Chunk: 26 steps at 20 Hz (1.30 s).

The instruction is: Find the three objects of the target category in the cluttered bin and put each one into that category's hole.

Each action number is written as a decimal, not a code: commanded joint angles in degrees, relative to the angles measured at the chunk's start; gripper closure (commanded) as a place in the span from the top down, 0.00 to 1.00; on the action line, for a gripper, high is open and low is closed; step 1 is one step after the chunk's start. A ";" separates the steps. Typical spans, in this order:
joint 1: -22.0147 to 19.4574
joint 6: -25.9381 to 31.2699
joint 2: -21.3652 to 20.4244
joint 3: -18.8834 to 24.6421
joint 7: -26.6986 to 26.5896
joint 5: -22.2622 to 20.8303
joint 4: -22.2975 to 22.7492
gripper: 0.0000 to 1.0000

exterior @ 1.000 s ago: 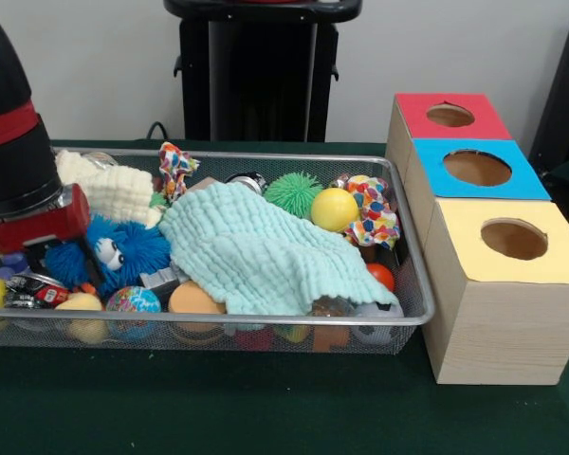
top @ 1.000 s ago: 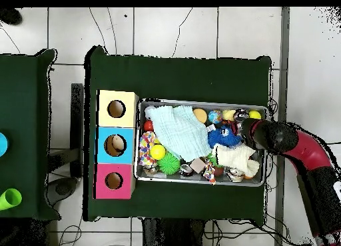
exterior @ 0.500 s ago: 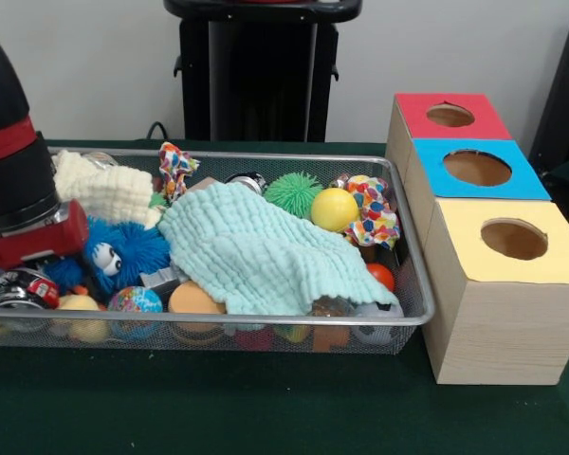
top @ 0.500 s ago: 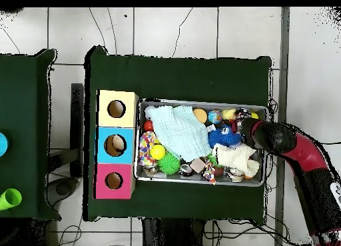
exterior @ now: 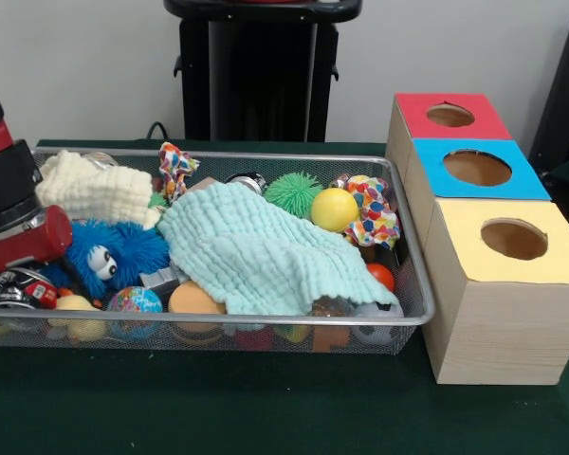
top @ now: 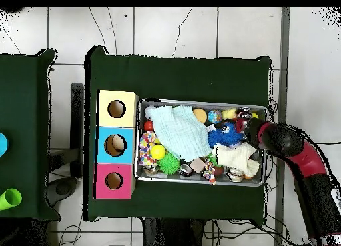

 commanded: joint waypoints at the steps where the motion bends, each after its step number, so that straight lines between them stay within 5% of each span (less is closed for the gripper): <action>1: 1.31 -10.04 7.67 0.62 -6.93 -5.10 -4.63 1.00; 6: 0.99 -10.32 7.39 0.78 -7.36 -5.70 -3.99 1.00; 7: 0.93 -10.46 7.40 0.85 -7.51 -5.83 -3.93 0.00; 22: -0.14 -9.12 7.89 2.19 -8.27 -5.86 -3.25 0.00; 26: 0.28 -9.77 3.26 0.40 -3.47 -6.14 1.74 0.00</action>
